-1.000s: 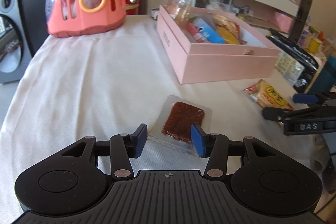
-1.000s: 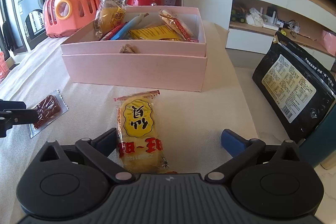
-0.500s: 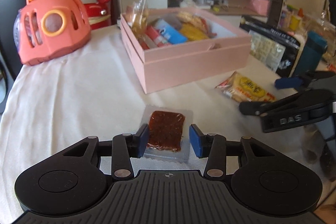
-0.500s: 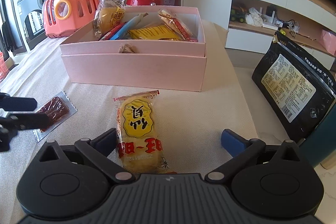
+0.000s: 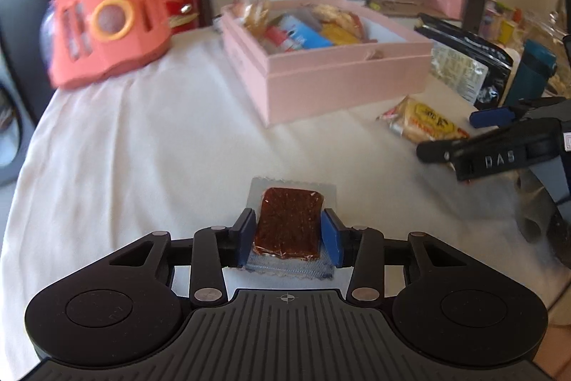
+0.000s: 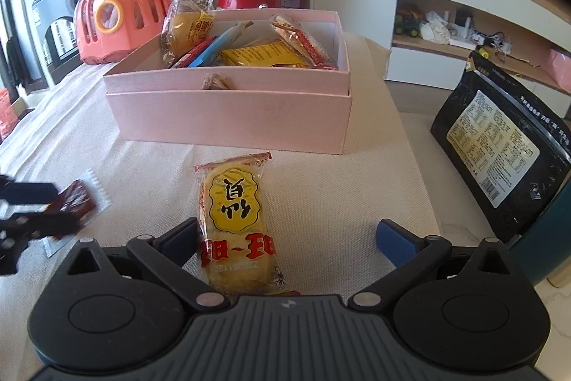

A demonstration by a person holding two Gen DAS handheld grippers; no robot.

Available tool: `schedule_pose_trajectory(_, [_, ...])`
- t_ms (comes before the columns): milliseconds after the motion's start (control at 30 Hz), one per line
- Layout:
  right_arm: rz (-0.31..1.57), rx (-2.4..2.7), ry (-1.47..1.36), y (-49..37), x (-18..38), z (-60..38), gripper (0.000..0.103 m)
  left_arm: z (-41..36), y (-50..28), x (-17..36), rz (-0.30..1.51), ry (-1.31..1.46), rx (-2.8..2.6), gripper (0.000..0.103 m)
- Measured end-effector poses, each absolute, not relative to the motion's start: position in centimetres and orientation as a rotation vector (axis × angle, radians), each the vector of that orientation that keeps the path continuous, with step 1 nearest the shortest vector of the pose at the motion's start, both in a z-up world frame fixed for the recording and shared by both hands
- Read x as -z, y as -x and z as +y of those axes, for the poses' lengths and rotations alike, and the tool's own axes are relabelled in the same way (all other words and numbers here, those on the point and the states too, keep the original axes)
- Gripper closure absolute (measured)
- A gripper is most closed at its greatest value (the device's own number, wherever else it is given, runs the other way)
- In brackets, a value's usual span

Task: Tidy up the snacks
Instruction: 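Grasp the yellow cake bag with the right tool while the left tool holds the jerky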

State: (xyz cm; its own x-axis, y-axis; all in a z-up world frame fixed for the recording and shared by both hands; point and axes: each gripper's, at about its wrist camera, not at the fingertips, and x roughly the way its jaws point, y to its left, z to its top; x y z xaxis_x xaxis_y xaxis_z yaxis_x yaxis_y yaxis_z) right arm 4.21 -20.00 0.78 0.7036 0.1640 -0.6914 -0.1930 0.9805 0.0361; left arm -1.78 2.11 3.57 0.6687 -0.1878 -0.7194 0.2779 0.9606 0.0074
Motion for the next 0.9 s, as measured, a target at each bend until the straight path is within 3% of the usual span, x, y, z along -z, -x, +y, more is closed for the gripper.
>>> schedule_pose_trajectory(500, [0.818,-0.326,0.054,-4.1,-1.6,-17.2,0.003,1.6,2.7,-3.4,0.799,-0.097,0.233,0.053])
schedule_pose_trajectory(600, [0.810,-0.347,0.053,-4.2,-2.1,-16.0,0.020,1.6,2.7,-3.3,0.798,-0.095,0.233,0.053])
schedule_pose_trajectory(667, [0.806,-0.402,0.063,-3.7,-2.6,-15.3,0.045,1.6,2.7,-3.3,0.796,-0.092,0.234,0.053])
schedule_pose_trajectory(767, [0.819,-0.446,0.075,-2.6,-2.8,-14.8,0.056,1.6,2.8,-3.4,0.795,-0.090,0.233,0.053])
schedule_pose_trajectory(900, [0.829,-0.464,0.076,-1.3,-2.9,-15.1,0.063,1.7,2.8,-3.4,0.792,-0.094,0.234,0.053])
